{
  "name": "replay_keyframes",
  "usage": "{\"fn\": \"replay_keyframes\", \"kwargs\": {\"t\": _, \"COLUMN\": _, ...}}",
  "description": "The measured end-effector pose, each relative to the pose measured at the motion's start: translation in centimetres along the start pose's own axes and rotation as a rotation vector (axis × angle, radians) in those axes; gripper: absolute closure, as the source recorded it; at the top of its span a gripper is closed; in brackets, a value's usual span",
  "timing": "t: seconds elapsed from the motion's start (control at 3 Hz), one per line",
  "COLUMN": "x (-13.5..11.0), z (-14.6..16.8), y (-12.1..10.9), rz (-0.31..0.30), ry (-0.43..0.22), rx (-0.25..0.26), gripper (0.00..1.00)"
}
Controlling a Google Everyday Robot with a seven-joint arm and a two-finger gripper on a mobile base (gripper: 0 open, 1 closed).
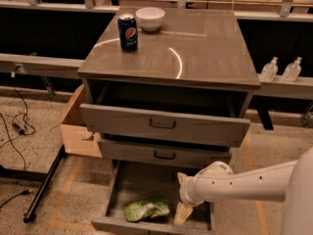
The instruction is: Pick green rice chip bag from bottom drawer and place on counter
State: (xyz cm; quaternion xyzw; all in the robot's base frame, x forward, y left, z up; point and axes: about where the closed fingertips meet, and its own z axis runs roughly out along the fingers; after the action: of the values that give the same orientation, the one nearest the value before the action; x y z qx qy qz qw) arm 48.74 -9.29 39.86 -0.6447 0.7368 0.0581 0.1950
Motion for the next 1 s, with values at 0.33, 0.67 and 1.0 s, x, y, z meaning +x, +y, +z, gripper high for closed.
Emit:
{"fn": "replay_keyframes", "kwargs": {"t": 0.33, "x": 0.0, "z": 3.4, "y": -0.5, "rz": 0.006, "ry": -0.043, "rx": 0.01, "gripper": 0.0}}
{"fn": "replay_keyframes", "kwargs": {"t": 0.67, "x": -0.2, "z": 5.9, "y": -1.4, "rz": -0.011, "ry": -0.079, "rx": 0.031, "gripper": 0.0}}
{"fn": "replay_keyframes", "kwargs": {"t": 1.0, "x": -0.1, "z": 8.8, "y": -2.4, "rz": -0.032, "ry": -0.108, "rx": 0.05, "gripper": 0.0}}
